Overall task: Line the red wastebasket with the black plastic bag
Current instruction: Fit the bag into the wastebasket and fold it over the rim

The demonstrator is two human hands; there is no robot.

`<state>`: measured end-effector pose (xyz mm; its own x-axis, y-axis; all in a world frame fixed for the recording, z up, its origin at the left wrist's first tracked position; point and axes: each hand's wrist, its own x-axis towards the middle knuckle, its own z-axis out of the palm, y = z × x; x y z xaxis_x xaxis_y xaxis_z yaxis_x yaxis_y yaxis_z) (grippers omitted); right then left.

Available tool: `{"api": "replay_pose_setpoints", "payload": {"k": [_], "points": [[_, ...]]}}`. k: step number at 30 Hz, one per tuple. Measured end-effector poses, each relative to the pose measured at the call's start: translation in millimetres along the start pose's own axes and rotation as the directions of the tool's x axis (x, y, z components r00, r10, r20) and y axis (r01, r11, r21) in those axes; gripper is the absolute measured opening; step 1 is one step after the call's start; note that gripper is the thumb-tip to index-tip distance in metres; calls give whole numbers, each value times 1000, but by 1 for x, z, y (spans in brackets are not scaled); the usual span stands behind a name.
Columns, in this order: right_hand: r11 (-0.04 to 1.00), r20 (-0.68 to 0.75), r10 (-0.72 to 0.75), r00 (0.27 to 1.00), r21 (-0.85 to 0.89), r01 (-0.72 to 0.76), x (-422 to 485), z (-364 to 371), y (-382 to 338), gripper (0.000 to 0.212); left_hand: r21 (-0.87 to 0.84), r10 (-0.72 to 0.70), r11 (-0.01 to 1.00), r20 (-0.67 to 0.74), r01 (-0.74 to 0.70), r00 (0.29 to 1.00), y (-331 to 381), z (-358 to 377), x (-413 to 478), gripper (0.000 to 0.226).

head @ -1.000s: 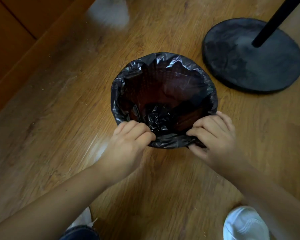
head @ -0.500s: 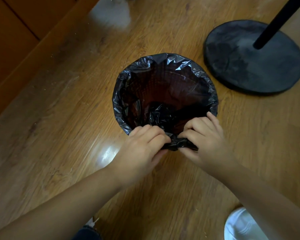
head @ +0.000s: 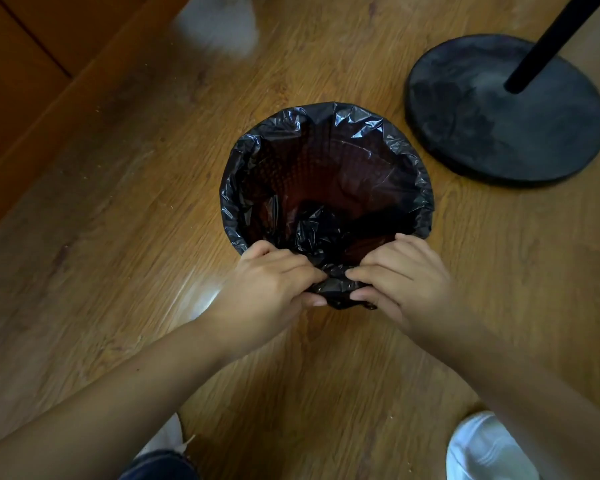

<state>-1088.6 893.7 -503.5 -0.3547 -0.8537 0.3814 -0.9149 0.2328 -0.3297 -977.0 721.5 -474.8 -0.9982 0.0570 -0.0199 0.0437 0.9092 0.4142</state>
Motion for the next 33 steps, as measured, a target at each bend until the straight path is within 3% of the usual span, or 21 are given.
{"api": "replay_pose_setpoints", "payload": {"k": [5, 10, 17, 22, 27, 31, 33], "points": [[1000, 62, 5, 998, -27, -3, 5, -3, -3, 33, 31, 3, 1000, -102, 0, 995, 1, 2, -6, 46], [999, 73, 41, 996, -14, -40, 4, -2, -5, 42, 127, 97, 989, -182, -75, 978, 7, 13, -5, 22], [999, -24, 36, 999, 11, -35, -6, 0, -5, 23, 55, 16, 998, -110, -10, 994, 2, 9, -6, 26], [997, -35, 42, 999, 69, -39, 1, -3, -1, 24, 47, 12, 999, -73, -8, 997, -1, 5, -5, 29], [993, 29, 104, 994, 47, -105, 6, -6, 0, 28, 88, 54, 995, -97, -46, 994, -5, 6, -6, 24], [990, 122, 127, 984, 46, -134, 14, -8, 3, 31, 12, -10, 1000, -112, 11, 994, -1, 2, -7, 46], [989, 161, 129, 978, 55, -140, 18, -8, 4, 35, -25, -17, 1000, -126, 14, 992, 4, 2, -7, 45]]}}
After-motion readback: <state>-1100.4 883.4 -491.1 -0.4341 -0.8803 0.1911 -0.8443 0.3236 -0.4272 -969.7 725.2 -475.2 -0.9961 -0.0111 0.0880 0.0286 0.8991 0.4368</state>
